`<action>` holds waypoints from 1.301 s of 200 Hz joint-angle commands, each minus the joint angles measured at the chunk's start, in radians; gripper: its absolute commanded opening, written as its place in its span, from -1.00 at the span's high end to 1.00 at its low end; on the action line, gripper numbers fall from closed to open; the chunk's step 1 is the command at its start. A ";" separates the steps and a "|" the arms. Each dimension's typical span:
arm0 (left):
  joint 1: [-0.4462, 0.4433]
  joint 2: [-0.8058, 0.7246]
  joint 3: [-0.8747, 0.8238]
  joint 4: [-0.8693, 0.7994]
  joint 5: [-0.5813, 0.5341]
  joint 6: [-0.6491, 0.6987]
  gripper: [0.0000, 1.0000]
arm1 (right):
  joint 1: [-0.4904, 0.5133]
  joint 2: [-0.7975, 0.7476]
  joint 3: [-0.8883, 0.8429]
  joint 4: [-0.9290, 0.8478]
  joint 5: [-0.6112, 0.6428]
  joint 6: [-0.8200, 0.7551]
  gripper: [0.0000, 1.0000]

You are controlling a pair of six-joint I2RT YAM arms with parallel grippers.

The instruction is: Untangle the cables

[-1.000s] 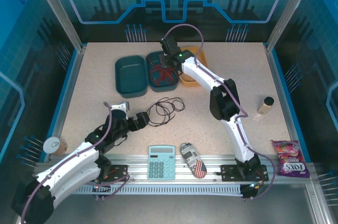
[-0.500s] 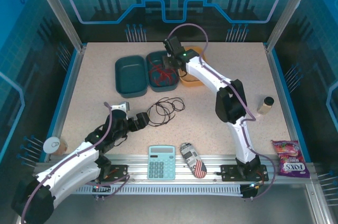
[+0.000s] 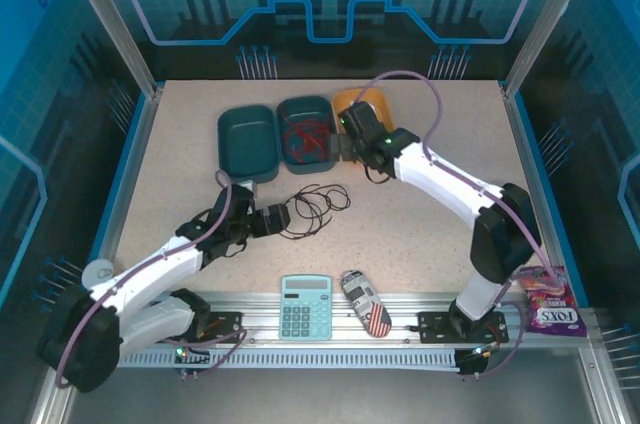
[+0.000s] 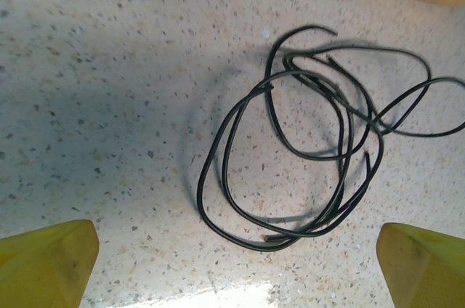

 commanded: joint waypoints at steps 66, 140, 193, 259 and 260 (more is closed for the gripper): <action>0.006 0.311 0.233 -0.150 -0.056 0.158 -0.24 | 0.063 -0.312 -0.347 0.002 0.094 0.222 -0.99; 0.007 0.478 0.297 -0.145 -0.061 0.176 0.27 | 0.068 -0.433 -0.434 0.005 0.140 0.257 -0.99; 0.006 0.550 0.325 -0.147 -0.101 0.164 0.51 | 0.068 -0.427 -0.442 0.012 0.137 0.267 -0.99; 0.006 0.548 0.322 -0.149 -0.096 0.158 0.89 | 0.070 -0.412 -0.435 0.019 0.130 0.246 -0.99; 0.007 0.547 0.322 -0.148 -0.096 0.160 0.89 | 0.071 -0.411 -0.433 0.019 0.129 0.245 -0.99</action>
